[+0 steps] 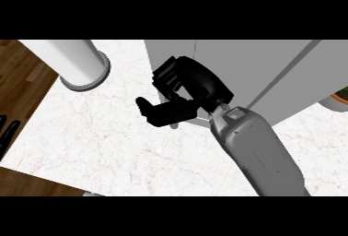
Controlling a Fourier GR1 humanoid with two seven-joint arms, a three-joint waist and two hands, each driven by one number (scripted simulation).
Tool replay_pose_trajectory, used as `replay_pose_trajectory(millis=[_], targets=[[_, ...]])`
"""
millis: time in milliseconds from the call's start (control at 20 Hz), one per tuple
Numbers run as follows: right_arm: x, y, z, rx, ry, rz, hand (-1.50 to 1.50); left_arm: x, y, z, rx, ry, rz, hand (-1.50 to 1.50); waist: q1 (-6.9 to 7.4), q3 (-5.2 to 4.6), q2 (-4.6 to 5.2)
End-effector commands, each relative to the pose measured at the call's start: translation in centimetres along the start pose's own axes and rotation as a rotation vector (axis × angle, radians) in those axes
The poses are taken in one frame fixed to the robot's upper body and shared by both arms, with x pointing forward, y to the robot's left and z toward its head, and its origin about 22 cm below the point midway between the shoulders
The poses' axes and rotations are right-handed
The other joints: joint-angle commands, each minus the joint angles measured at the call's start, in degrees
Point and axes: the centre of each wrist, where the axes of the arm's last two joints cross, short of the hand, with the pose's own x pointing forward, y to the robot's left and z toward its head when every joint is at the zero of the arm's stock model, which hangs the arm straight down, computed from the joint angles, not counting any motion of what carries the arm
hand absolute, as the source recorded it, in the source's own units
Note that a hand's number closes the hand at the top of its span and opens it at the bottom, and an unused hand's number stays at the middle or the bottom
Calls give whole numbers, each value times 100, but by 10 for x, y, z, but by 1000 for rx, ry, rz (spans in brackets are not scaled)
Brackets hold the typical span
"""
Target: Pick up the bottled water, place it into the cabinet and close the cabinet
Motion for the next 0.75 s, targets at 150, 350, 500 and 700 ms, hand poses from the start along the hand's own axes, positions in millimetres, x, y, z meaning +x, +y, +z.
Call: replay_pose_trajectory(millis=[150,350,500,700], targets=[[28,-17,-40,-200,-46,-50,150,3,8,6,24,-9,-1,-150,-109,1,12],[21,-22,-45,-270,-48,-142,-150,-3,6,10,23,-14,9,-150,-169,6,25],[21,-27,-46,-297,-42,-224,-150,-4,5,14,30,-15,19,-150,-229,14,12],[19,-20,-54,-316,-35,-227,-150,-5,5,13,51,-30,12,-150,-241,12,33]])
